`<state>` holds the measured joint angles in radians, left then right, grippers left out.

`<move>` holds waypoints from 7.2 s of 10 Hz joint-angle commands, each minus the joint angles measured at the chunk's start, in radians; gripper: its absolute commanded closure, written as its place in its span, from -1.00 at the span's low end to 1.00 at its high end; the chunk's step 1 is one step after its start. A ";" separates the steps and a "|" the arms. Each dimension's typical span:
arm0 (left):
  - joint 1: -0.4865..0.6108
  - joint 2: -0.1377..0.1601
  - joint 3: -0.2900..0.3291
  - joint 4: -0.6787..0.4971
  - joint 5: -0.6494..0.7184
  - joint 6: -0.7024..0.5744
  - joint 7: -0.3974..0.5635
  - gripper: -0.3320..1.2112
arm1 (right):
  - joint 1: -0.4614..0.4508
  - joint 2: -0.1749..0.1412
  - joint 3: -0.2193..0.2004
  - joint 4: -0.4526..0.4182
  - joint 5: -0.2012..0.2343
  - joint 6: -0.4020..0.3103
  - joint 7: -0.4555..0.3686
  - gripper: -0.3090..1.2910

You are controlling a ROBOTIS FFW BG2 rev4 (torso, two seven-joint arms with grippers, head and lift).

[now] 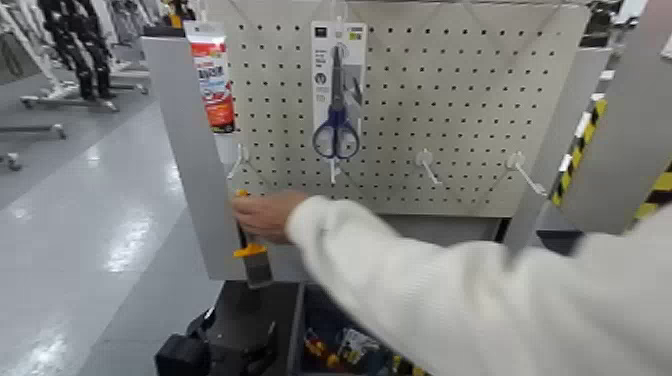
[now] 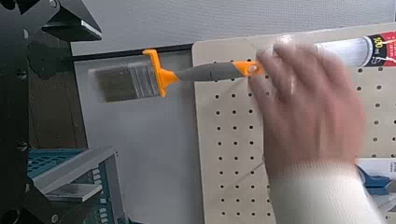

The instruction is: Put the yellow paint brush into the crate.

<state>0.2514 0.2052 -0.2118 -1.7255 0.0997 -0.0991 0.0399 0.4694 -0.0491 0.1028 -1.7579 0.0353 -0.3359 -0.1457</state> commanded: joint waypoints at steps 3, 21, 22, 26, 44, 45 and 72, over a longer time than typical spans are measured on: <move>0.000 -0.001 0.000 0.000 0.001 -0.002 0.000 -0.37 | -0.002 0.000 0.001 0.002 0.000 0.000 0.000 -0.45; -0.363 0.043 0.229 0.149 0.069 0.222 -0.538 -0.38 | -0.017 -0.005 0.012 0.018 -0.011 -0.009 0.002 -0.45; -0.396 0.057 0.209 0.185 0.081 0.222 -0.552 -0.38 | -0.017 -0.005 0.014 0.018 -0.011 -0.009 0.002 -0.45; -0.508 0.086 0.155 0.310 0.103 0.220 -0.611 -0.38 | -0.021 -0.005 0.018 0.020 -0.012 -0.009 0.003 -0.45; -0.715 0.085 0.009 0.574 0.181 0.179 -0.692 0.92 | -0.031 -0.008 0.026 0.034 -0.020 -0.015 0.009 -0.45; -0.713 0.085 0.009 0.572 0.181 0.177 -0.692 0.92 | -0.031 -0.008 0.026 0.034 -0.020 -0.017 0.009 -0.45; -0.517 0.020 -0.228 0.417 0.644 0.311 -0.587 0.91 | -0.032 -0.002 0.031 0.046 -0.035 -0.029 0.009 -0.45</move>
<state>-0.2515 0.2286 -0.4217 -1.3260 0.7421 0.2079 -0.5470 0.4374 -0.0506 0.1333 -1.7119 0.0005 -0.3651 -0.1370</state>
